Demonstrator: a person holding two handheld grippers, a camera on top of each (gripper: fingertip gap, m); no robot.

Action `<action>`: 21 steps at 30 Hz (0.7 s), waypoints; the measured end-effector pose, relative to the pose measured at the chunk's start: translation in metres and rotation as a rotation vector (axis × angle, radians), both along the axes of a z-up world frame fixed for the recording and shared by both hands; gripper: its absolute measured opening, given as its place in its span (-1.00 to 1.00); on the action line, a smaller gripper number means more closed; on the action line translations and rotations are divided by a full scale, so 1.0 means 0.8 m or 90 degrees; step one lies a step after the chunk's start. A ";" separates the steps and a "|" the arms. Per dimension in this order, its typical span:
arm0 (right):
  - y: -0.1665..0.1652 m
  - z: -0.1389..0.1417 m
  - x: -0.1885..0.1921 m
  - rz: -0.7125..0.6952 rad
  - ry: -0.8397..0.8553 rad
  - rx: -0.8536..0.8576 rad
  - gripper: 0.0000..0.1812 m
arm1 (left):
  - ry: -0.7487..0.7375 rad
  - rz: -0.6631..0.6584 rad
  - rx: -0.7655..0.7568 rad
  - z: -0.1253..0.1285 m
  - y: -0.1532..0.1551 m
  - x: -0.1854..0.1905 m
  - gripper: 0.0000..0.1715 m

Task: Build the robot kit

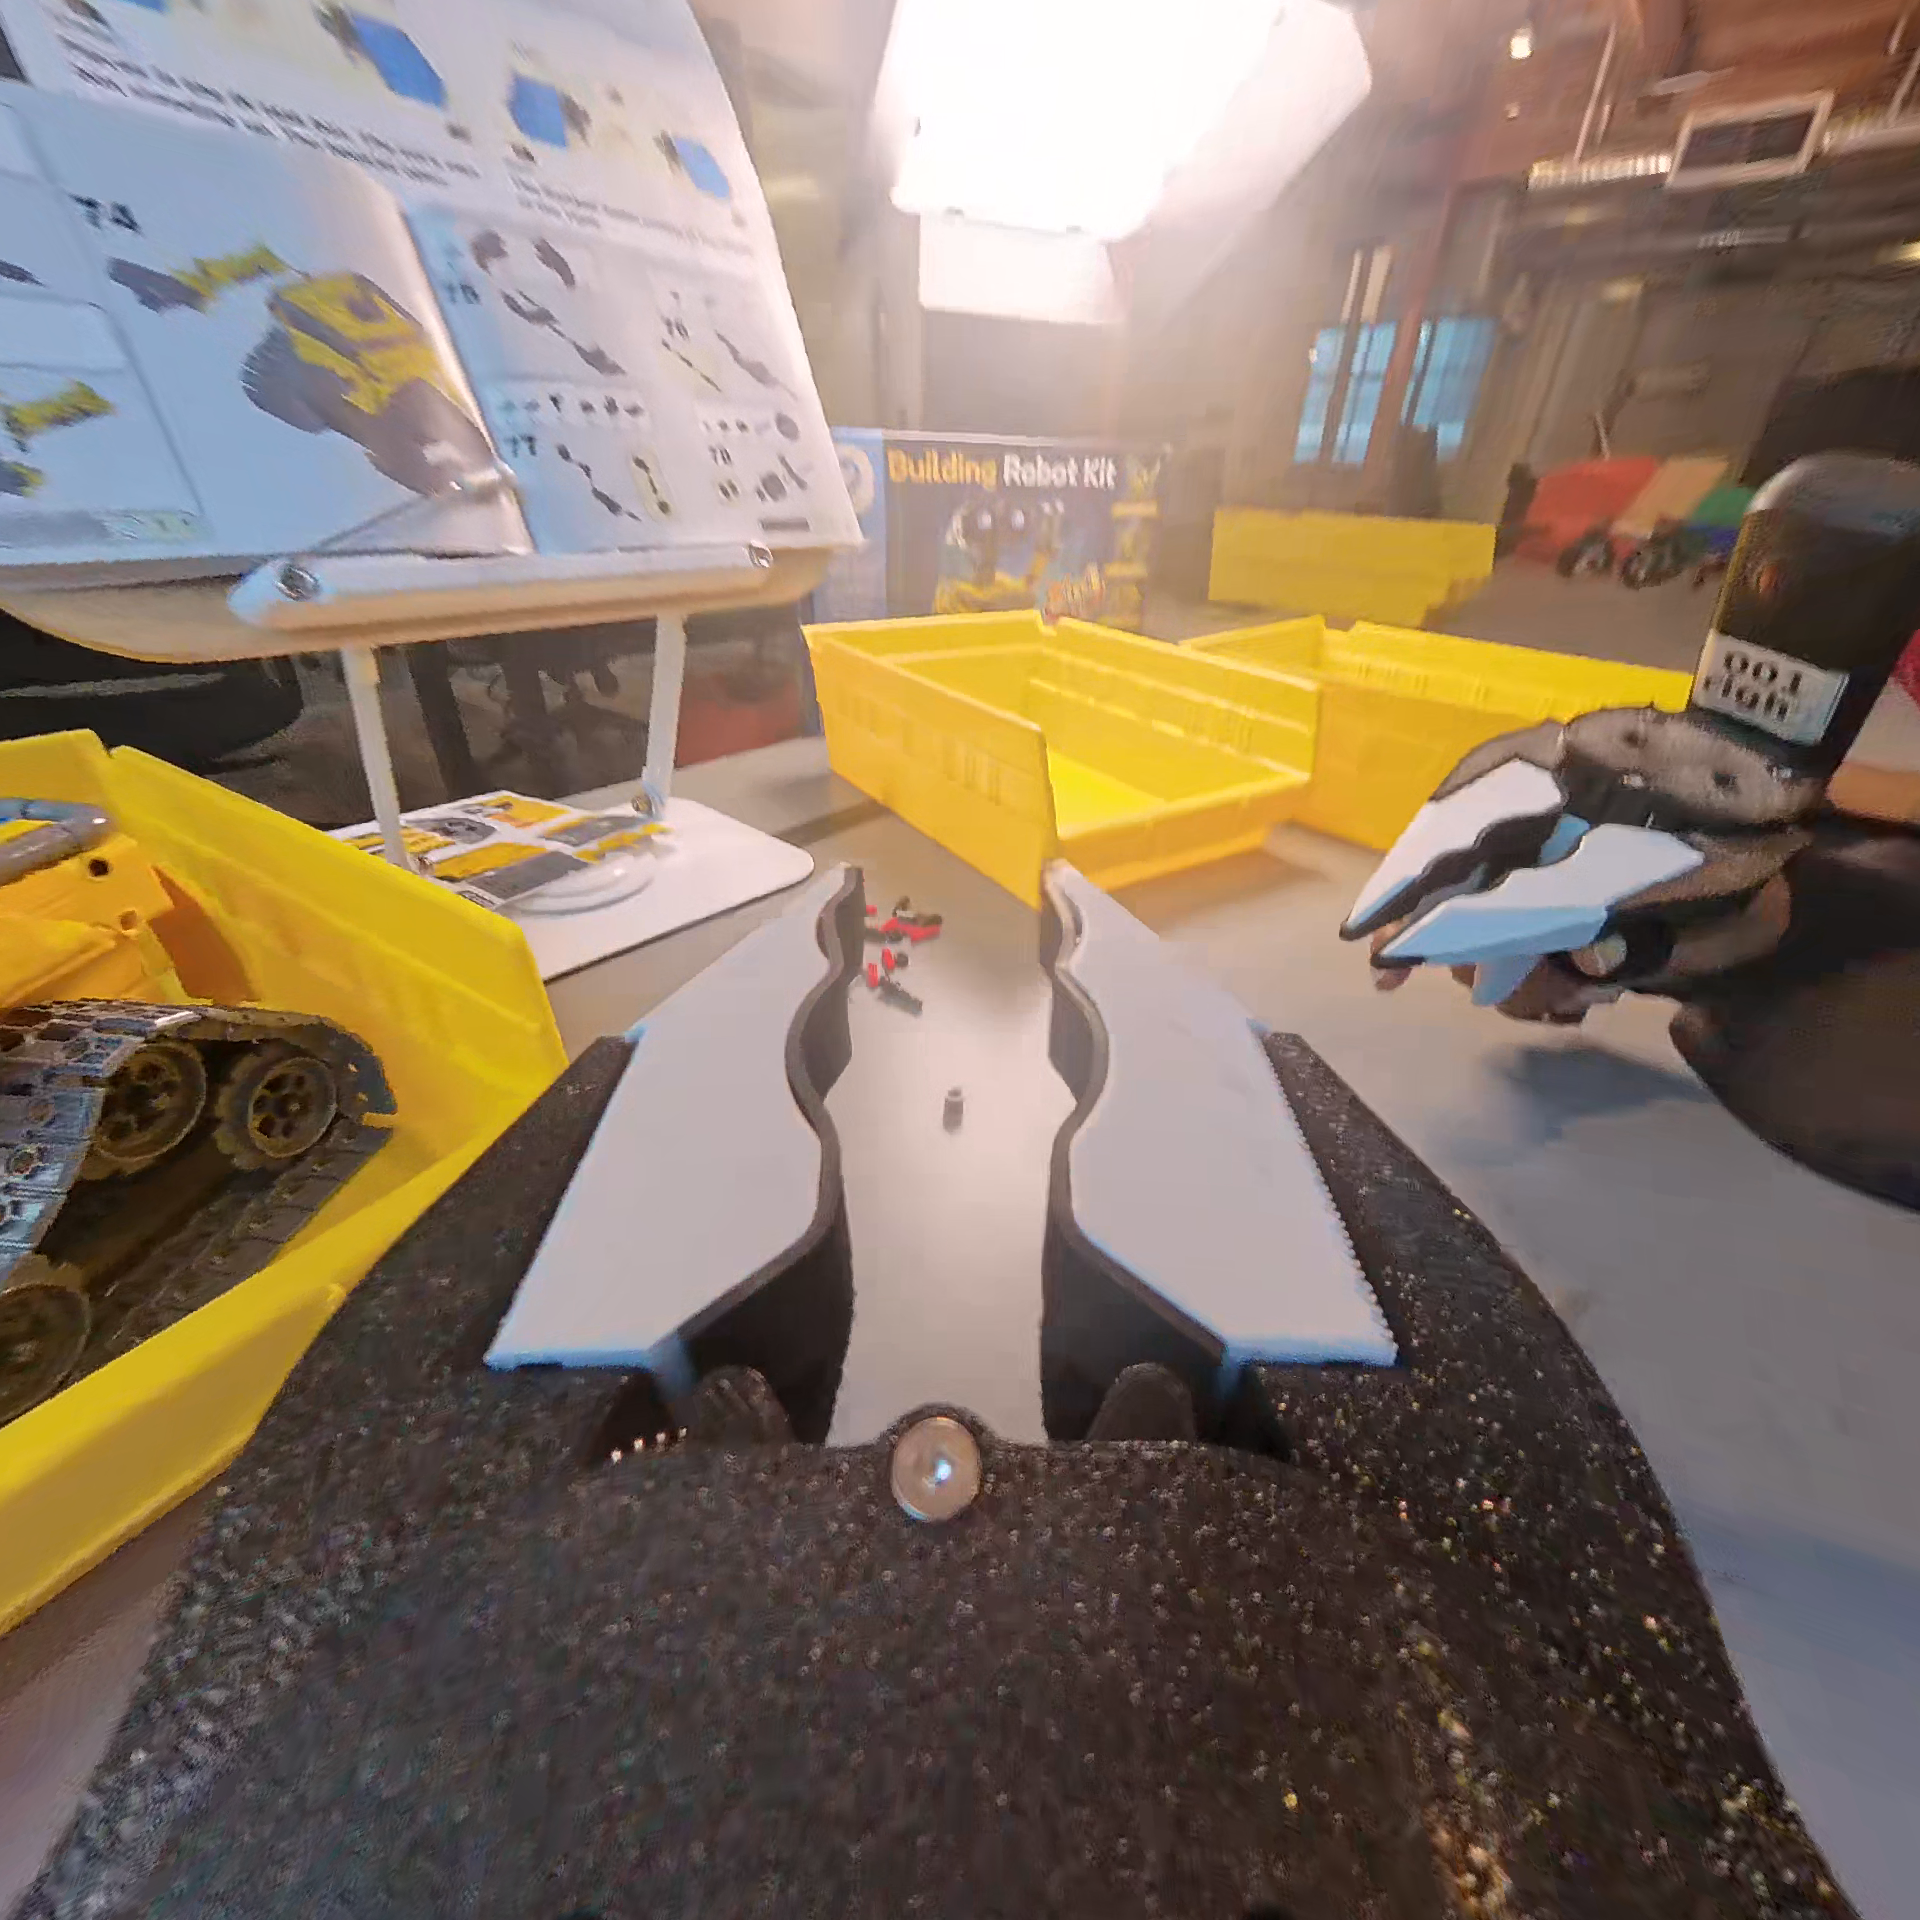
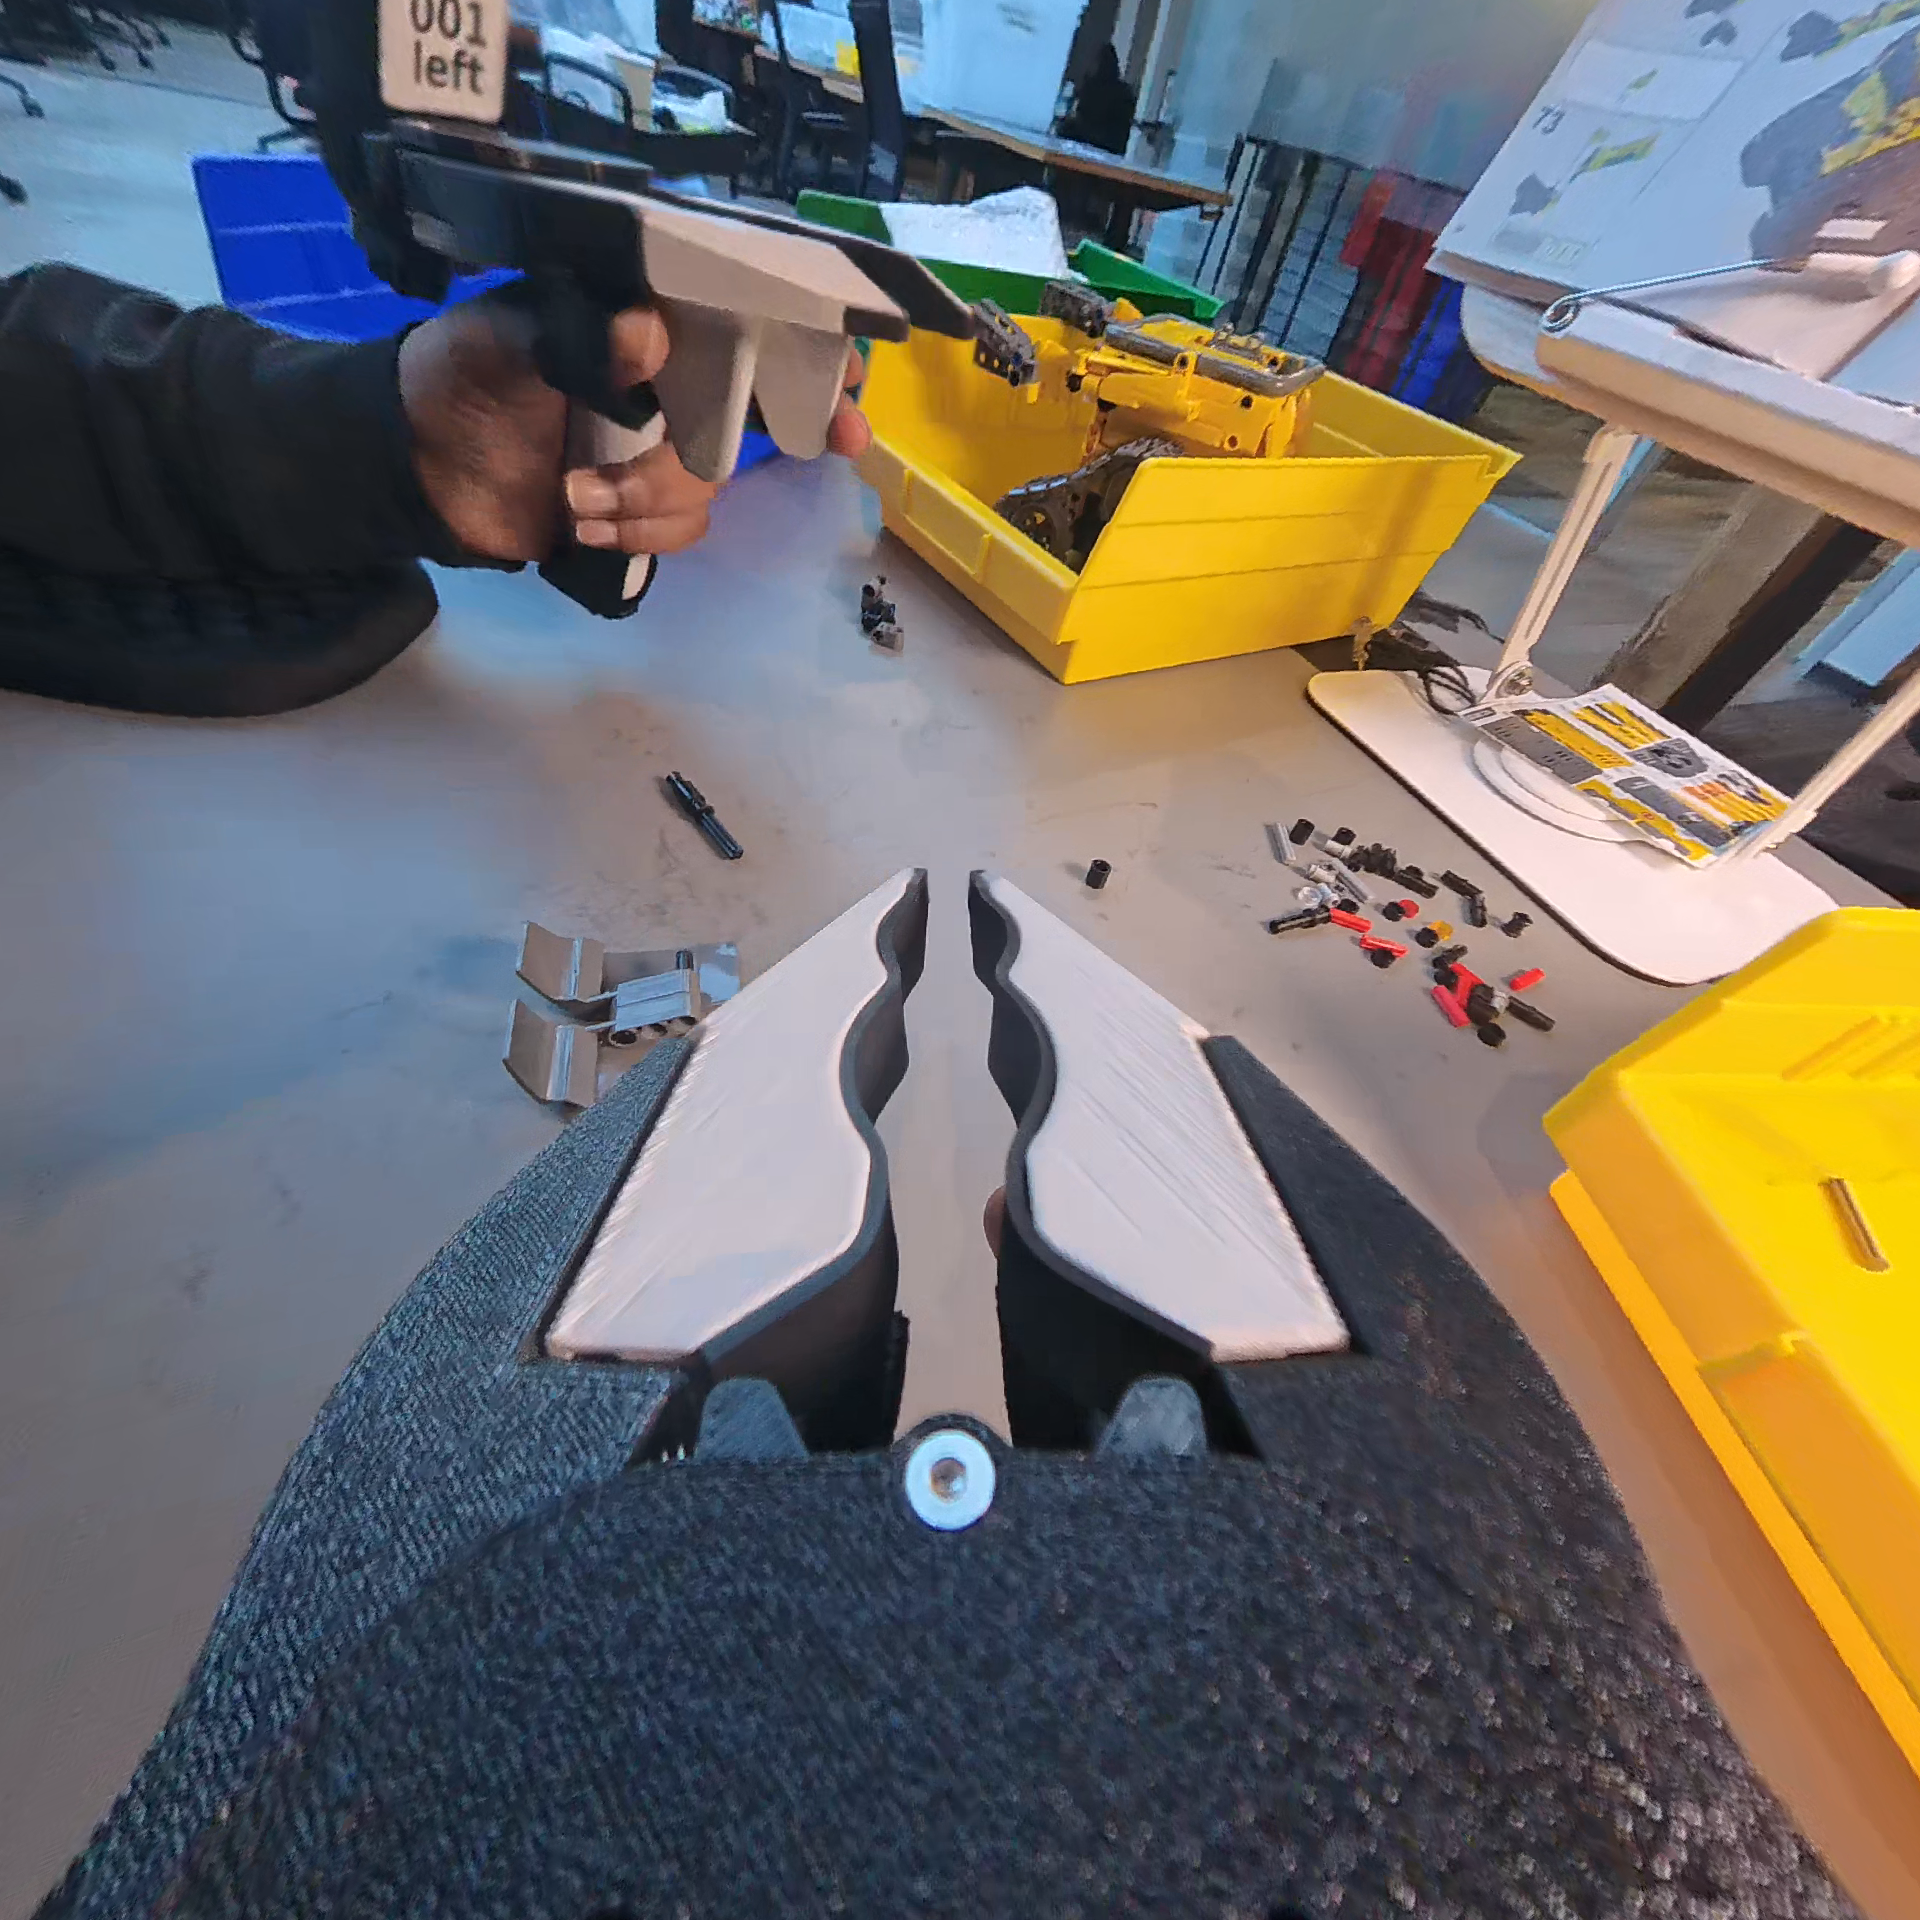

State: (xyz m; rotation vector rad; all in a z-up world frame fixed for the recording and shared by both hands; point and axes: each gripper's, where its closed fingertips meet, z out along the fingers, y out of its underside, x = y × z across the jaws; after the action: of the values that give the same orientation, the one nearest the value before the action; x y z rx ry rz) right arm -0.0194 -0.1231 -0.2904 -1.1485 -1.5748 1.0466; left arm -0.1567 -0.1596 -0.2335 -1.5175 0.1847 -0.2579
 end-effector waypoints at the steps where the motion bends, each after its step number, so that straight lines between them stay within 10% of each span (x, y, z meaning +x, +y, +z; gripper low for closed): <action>1: 0.003 0.002 0.000 -0.007 0.007 0.000 -0.91 | -0.013 0.010 0.019 0.007 -0.002 -0.004 -0.57; 5: 0.012 0.009 0.000 -0.030 0.027 0.001 -0.91 | -0.037 0.043 0.060 0.022 -0.008 -0.018 -0.55; 10: 0.013 0.007 -0.001 -0.032 0.030 -0.004 -0.91 | -0.053 0.053 0.076 0.027 -0.014 -0.029 -1.00; 21: 0.021 0.007 0.000 -0.045 0.036 -0.002 -0.91 | 0.052 0.122 0.028 0.017 -0.011 -0.042 -1.00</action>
State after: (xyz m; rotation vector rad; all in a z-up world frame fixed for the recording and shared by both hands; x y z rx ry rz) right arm -0.0195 -0.1060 -0.2852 -1.1582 -1.4785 1.0265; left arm -0.1906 -0.1687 -0.2200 -1.4918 0.1079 -0.0385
